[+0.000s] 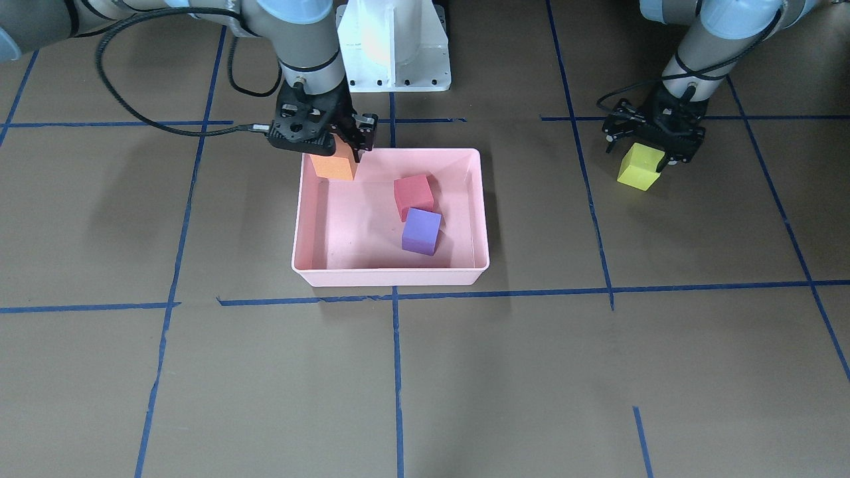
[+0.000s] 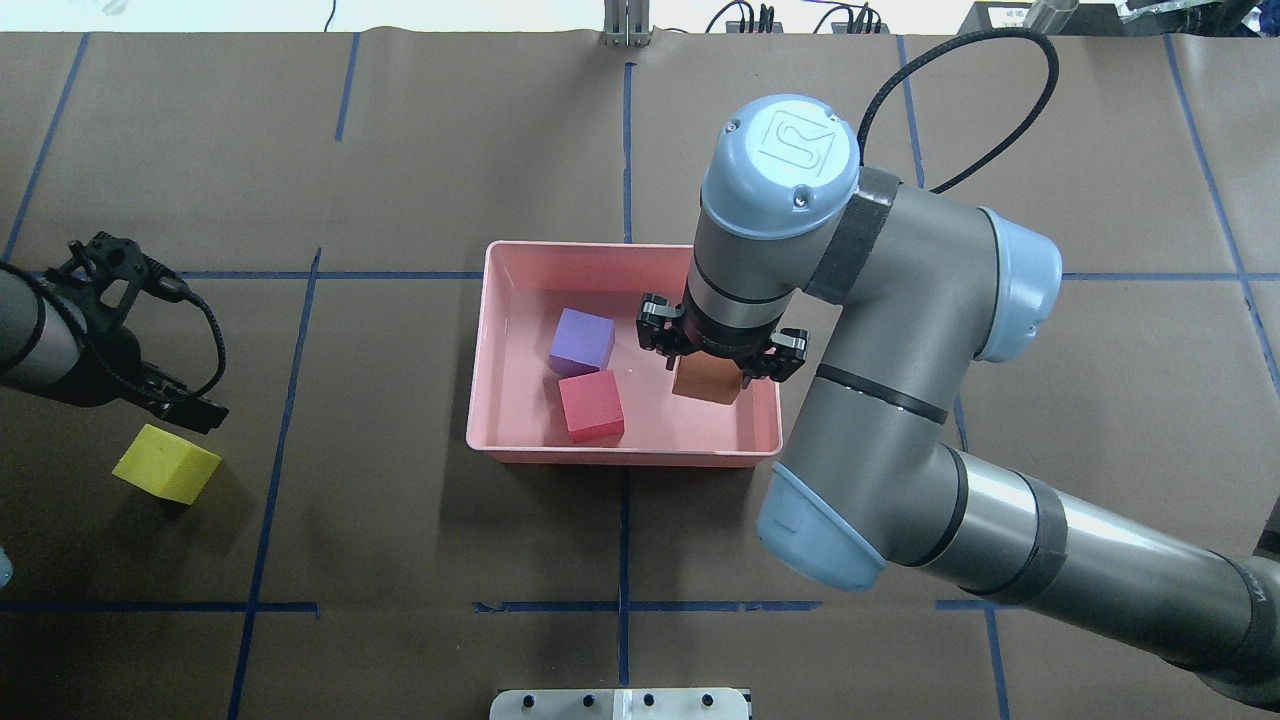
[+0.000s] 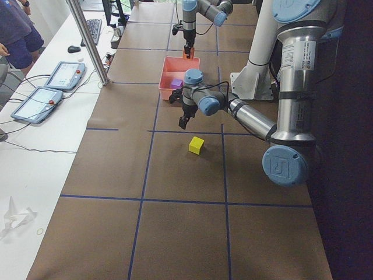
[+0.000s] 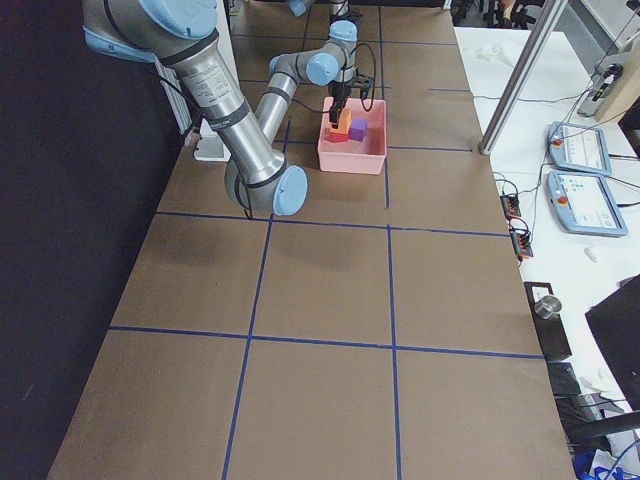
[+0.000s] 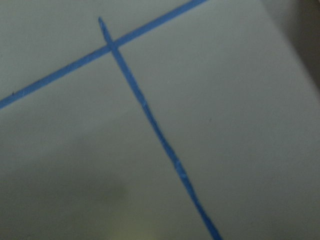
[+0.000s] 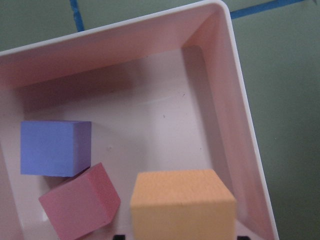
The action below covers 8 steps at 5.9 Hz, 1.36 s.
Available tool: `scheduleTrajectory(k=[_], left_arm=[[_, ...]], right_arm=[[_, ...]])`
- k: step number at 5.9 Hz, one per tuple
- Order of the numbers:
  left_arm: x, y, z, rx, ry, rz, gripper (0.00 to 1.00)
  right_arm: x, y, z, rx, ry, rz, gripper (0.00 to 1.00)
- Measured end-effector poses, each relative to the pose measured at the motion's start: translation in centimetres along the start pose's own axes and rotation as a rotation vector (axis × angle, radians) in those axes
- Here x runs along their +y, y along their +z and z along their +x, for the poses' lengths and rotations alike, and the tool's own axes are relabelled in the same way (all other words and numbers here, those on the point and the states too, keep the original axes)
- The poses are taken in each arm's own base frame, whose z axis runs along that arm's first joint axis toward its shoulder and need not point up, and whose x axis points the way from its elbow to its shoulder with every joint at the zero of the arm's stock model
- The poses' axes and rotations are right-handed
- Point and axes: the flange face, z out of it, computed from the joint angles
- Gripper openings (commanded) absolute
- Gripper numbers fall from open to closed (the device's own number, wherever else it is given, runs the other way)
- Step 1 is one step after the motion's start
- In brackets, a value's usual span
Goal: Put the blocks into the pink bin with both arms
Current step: 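Carry the orange cube into the bin while the left gripper reaches for yellow cube, then drop the orange cube from the right gripper while the left grasps the yellow cube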
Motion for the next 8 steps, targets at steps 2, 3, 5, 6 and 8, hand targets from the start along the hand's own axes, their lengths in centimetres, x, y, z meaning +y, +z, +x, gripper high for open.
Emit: scheduleTrajectory(k=[2, 3, 5, 6, 8], left_arm=[[1.6, 2.4, -2.2, -0.007, -0.025, -0.015, 1.00], [1.9, 3.7, -2.9, -0.016, -0.057, -0.034, 1.00], [2.5, 5.2, -3.8, -0.029, -0.110, -0.064, 1.00], [2.6, 5.7, -3.8, -0.030, -0.128, -0.073, 1.00], [3.4, 7.3, -3.2, -0.029, -0.137, -0.108, 1.00]], right_arm=[[0.3, 0.6, 0.1, 0.000, -0.005, 0.012, 1.00], [0.2, 0.9, 0.6, -0.007, -0.007, 0.016, 1.00], [-0.1, 2.0, 1.7, -0.024, -0.015, 0.028, 1.00], [-0.1, 2.2, 1.9, -0.025, -0.016, 0.031, 1.00], [0.0, 2.7, 2.2, -0.020, -0.017, 0.028, 1.00]])
